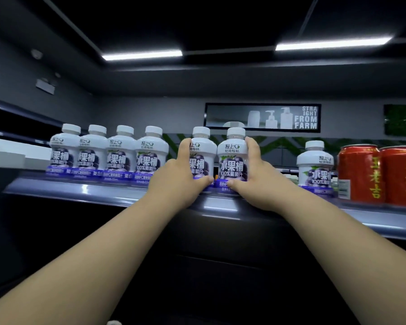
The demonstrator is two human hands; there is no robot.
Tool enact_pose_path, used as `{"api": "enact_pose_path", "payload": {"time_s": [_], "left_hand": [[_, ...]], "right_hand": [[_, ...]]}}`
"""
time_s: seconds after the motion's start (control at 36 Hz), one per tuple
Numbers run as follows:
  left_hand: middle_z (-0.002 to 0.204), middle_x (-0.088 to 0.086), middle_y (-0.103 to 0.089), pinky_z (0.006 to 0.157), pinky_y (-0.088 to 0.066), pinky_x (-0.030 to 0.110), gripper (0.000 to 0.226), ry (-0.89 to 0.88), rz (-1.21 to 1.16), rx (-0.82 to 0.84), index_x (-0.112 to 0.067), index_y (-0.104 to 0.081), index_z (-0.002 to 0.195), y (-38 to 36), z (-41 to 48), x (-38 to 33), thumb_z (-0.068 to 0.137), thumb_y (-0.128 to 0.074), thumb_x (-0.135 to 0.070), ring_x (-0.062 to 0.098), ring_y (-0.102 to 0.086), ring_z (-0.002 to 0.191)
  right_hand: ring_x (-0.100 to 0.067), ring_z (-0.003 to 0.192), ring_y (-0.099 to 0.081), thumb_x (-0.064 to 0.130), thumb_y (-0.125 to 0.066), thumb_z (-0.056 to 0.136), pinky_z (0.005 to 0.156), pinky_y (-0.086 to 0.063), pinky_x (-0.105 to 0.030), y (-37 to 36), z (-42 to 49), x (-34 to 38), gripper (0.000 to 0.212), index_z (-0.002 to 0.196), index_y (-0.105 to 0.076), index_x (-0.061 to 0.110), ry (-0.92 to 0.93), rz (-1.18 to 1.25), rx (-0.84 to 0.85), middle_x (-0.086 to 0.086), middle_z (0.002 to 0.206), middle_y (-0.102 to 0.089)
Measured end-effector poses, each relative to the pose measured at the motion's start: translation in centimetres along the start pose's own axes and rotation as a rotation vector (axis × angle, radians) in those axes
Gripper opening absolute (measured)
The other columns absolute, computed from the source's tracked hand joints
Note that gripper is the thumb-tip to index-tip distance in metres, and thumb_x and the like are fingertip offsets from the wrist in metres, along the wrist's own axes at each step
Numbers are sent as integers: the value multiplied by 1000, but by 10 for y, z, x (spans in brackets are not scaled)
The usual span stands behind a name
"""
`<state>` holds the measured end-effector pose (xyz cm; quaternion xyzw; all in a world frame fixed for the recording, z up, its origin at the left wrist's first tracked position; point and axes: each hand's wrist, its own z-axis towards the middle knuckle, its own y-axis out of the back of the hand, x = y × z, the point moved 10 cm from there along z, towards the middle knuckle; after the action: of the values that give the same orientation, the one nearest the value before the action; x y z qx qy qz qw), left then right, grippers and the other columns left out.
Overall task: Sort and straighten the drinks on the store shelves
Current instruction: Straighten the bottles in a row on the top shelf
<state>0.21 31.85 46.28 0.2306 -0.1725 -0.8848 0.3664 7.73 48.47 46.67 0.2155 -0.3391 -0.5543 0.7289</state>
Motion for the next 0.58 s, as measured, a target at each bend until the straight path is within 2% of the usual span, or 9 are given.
{"api": "enact_pose_path", "payload": {"time_s": [0.19, 0.28, 0.33, 0.39, 0.5, 0.58], "left_hand": [[123, 11, -63, 83, -51, 42, 99, -19, 116, -25, -30, -3, 153, 13, 7, 30, 82, -58, -71, 35, -61, 109], [123, 8, -56, 89, -46, 41, 94, -98, 225, -116, -29, -11, 153, 21, 5, 27, 82, -52, -74, 31, -55, 113], [118, 6, -53, 90, -43, 40, 91, -145, 263, -172, -28, -17, 152, 24, 3, 25, 81, -50, -75, 28, -52, 108], [114, 5, -51, 88, -43, 40, 90, -166, 244, -191, -27, -23, 150, 22, 2, 27, 80, -52, -74, 28, -51, 105], [111, 7, -51, 83, -43, 42, 76, -252, 152, -284, -23, -45, 138, 24, -1, 21, 77, -58, -66, 31, -52, 98], [119, 9, -52, 84, -43, 43, 66, -332, 93, -335, -21, -54, 129, 25, -6, 4, 76, -54, -60, 33, -52, 101]], "right_hand": [[-25, 96, -61, 37, -65, 91, 76, -42, -34, -25, 18, 23, 100, 154, 12, 32, 23, 5, 0, -7, 122, -64], [-23, 95, -61, 40, -65, 92, 77, -44, -35, -28, 20, 24, 100, 154, 13, 32, 22, 3, -11, -4, 121, -63], [-21, 92, -59, 41, -64, 93, 76, -43, -35, -27, 19, 25, 100, 155, 14, 32, 22, -6, -16, 0, 116, -61], [-18, 90, -58, 41, -65, 93, 75, -43, -34, -27, 19, 25, 100, 155, 13, 32, 24, -8, -20, 2, 113, -59], [-17, 93, -56, 42, -64, 93, 77, -40, -33, -26, 19, 24, 101, 155, 15, 34, 28, -18, -30, -1, 128, -61], [-16, 97, -61, 45, -66, 91, 79, -44, -33, -26, 17, 21, 101, 155, 12, 38, 27, 15, -43, 3, 132, -62]]}}
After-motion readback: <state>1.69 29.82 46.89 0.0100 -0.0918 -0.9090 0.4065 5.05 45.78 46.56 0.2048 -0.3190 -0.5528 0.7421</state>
